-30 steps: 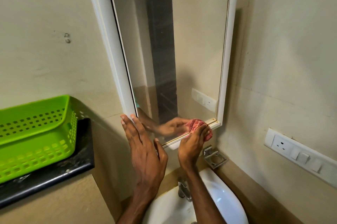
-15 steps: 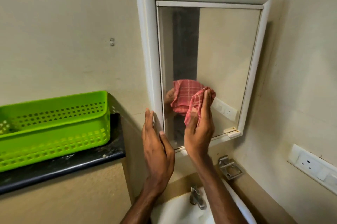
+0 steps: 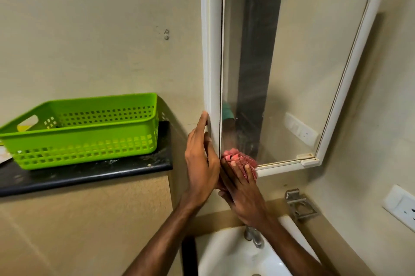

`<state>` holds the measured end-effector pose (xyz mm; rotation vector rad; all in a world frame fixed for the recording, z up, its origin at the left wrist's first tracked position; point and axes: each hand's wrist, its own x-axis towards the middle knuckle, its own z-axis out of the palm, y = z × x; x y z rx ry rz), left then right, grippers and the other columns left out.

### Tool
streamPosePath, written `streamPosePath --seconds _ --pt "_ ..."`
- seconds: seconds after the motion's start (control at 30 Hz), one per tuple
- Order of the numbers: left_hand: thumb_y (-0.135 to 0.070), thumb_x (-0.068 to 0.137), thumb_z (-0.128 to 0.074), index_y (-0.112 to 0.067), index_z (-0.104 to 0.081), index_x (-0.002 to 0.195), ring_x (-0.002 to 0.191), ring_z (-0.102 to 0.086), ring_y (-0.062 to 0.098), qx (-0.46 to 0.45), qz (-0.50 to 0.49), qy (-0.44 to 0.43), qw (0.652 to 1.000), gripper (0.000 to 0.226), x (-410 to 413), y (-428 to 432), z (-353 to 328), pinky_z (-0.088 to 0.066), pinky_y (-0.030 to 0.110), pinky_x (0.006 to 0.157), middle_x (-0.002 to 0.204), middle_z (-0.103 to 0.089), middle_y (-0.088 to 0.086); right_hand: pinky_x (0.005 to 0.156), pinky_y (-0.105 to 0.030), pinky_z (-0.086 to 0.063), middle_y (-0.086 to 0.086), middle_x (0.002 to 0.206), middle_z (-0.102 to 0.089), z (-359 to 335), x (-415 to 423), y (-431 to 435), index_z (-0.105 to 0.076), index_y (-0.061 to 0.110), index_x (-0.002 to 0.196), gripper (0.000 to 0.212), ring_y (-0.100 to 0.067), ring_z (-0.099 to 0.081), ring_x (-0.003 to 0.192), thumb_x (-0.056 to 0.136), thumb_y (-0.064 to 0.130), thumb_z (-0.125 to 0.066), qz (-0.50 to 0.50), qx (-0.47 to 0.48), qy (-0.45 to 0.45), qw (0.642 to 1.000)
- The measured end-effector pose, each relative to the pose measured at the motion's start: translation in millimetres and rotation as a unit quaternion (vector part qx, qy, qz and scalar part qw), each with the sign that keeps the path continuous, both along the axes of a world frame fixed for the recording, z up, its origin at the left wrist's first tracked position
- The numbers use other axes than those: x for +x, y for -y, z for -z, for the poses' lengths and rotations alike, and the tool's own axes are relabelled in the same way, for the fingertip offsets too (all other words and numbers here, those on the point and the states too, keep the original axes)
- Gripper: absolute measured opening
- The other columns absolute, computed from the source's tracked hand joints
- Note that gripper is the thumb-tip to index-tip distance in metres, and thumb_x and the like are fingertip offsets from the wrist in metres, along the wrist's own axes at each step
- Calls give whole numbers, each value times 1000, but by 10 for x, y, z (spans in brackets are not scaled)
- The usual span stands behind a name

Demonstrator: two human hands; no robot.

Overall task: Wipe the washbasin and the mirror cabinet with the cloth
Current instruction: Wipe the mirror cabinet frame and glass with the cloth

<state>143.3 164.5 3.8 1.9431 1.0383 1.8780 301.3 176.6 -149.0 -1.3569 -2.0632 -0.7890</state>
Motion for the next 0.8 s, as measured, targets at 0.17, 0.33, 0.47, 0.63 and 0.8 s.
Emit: streamPosePath --seconds 0.17,0.33,0.47,0.63,0.8 --pt "8 97 -47 -12 -41 155 143 -41 -2 -19 8 -1 1000 61 -15 57 -32 -38 23 118 156 -47 -5 130 -48 0 4 174 -15 -26 98 -48 -35 23 162 61 -17 -4 162 105 43 -46 -1 28 56 998" --pt "1 101 -49 -15 -46 152 142 -46 3 -26 24 8 999 54 -72 64 -52 -43 34 118 153 -51 -7 131 -43 3 7 173 -18 -346 239 -126 -27 29 164 64 -14 -5 162 105 43 -48 -32 45 126 990" --pt "-16 104 -53 -18 -52 147 132 -55 2 -23 -10 24 999 43 -31 91 -153 -50 34 110 146 -58 -5 131 -47 1 2 173 -17 -744 334 -227 -19 25 166 72 -16 -9 162 103 38 -52 -60 65 149 985" --pt "-21 105 -51 -23 -45 151 128 -56 6 -3 -47 28 998 46 57 47 -438 -52 40 107 142 -57 -1 129 -53 -13 -2 174 -19 -1578 330 -351 -24 19 165 69 -21 -17 161 105 37 -53 -72 142 153 975" --pt "-31 107 -44 -23 -32 159 136 -49 13 28 -52 33 998 54 193 -24 -836 -45 43 113 146 -45 -12 128 -56 -17 -5 174 -16 -2666 286 -402 -20 17 166 65 -24 -14 162 109 42 -42 -54 195 150 968"
